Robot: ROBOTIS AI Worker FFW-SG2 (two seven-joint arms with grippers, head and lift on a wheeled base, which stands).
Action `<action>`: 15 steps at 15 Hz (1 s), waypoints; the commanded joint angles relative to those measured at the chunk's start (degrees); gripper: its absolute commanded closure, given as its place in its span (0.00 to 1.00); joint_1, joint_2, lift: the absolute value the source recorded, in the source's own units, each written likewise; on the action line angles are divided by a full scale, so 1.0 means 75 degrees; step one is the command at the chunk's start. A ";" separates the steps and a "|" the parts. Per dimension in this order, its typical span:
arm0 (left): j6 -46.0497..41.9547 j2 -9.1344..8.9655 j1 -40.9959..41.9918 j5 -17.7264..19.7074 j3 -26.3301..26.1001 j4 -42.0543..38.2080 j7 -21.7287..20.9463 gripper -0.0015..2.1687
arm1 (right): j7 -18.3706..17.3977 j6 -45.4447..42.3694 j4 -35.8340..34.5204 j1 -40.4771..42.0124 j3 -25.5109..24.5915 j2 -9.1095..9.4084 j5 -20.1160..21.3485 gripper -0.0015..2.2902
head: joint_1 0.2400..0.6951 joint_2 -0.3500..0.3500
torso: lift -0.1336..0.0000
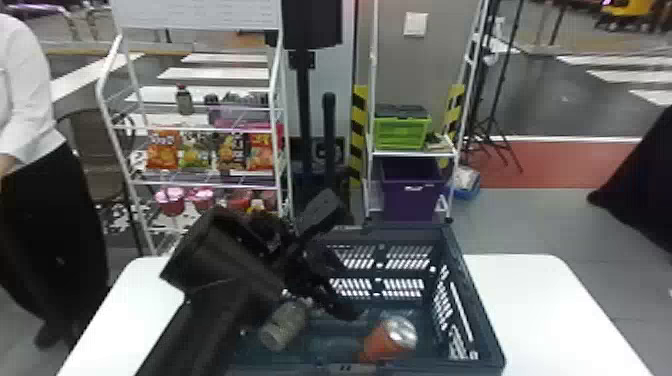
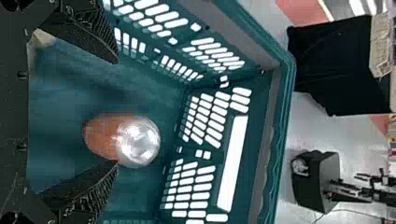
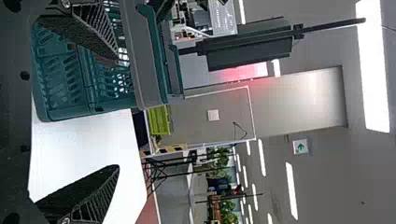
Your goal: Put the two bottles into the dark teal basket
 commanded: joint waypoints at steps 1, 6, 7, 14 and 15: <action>0.0068 -0.0020 0.0075 0.0056 0.0717 -0.0611 0.0012 0.06 | 0.0000 0.0000 0.0004 0.0000 -0.0003 0.0019 0.0000 0.02 | 0.57 0.50 | 1.00; 0.2107 -0.0020 0.1083 0.1462 0.2557 -0.3693 0.0481 0.06 | 0.0012 0.0000 -0.0230 0.0059 -0.0003 0.0019 0.0000 0.02 | 0.57 0.50 | 1.00; 0.2599 -0.0020 0.1423 0.1837 0.2908 -0.4408 0.0739 0.06 | 0.0012 0.0047 -0.0382 0.0117 -0.0003 0.0019 0.0000 0.02 | 0.57 0.50 | 1.00; 0.3607 -0.0020 0.4692 0.4345 0.4854 -0.7654 0.3047 0.07 | 0.0023 0.2836 -0.2796 0.0867 -0.0331 0.0019 0.0504 0.02 | 0.57 0.50 | 1.00; 0.3560 -0.0020 0.5383 0.4685 0.5018 -0.7959 0.3469 0.07 | 0.0023 0.3047 -0.2961 0.0879 -0.0355 -0.0012 0.0598 0.02 | 0.57 0.50 | 1.00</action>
